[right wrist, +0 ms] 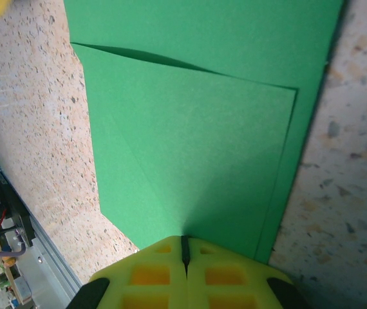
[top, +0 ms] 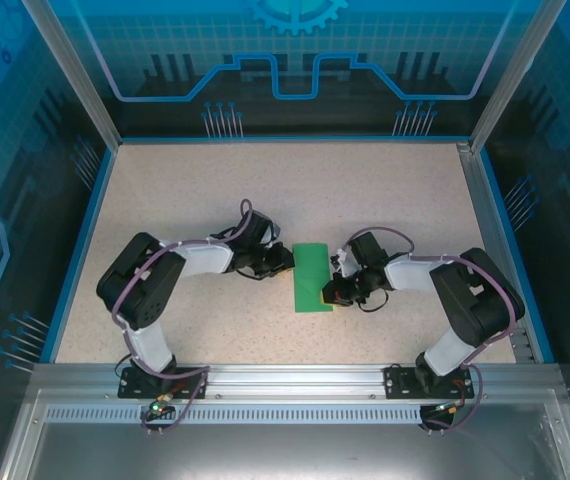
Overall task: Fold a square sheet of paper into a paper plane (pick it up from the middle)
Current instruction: Fold the triangle a second time at the center of the table.
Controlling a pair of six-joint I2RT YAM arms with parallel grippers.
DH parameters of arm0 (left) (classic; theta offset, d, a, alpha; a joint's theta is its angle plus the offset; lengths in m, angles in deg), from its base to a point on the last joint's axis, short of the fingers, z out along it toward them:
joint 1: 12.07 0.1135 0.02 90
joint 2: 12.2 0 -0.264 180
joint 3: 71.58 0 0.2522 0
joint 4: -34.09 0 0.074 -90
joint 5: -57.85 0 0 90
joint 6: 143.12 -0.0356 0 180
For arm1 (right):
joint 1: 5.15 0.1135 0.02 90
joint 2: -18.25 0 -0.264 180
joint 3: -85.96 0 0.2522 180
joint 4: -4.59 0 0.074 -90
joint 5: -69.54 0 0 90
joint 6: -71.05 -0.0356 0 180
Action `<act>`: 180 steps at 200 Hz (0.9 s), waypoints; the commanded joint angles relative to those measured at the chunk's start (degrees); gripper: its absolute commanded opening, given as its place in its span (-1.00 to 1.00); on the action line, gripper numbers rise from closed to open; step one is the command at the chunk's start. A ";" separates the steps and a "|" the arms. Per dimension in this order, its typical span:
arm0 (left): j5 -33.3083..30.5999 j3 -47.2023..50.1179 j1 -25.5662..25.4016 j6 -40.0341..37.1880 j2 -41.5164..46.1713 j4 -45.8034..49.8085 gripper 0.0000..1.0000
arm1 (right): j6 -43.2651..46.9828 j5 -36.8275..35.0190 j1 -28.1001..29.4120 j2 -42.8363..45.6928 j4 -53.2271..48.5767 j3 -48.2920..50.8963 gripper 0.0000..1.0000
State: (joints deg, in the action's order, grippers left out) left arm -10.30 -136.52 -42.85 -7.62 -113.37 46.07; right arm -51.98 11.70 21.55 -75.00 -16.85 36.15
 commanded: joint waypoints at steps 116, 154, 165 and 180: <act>2.02 -0.07 -7.23 -0.10 -8.08 0.46 -0.68 | -0.88 -2.61 2.52 1.91 -5.33 -2.02 -0.86; 0.57 0.18 -7.26 -1.11 -8.17 2.24 -0.70 | 0.02 -3.74 3.74 -0.33 -7.52 -6.20 -0.84; 0.29 0.12 -7.27 -1.19 -8.18 2.44 -0.70 | 0.17 -5.27 3.60 -1.39 -8.48 -6.19 -0.84; -0.04 0.03 -7.23 -1.35 -8.11 2.86 -0.71 | 0.09 -5.47 3.07 -2.09 -7.88 -4.51 -0.84</act>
State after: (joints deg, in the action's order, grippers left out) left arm -6.43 -136.63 -49.74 -7.84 -119.25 43.32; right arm -52.18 8.21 24.80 -75.02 -21.99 30.73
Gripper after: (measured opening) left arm 0.147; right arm 0.080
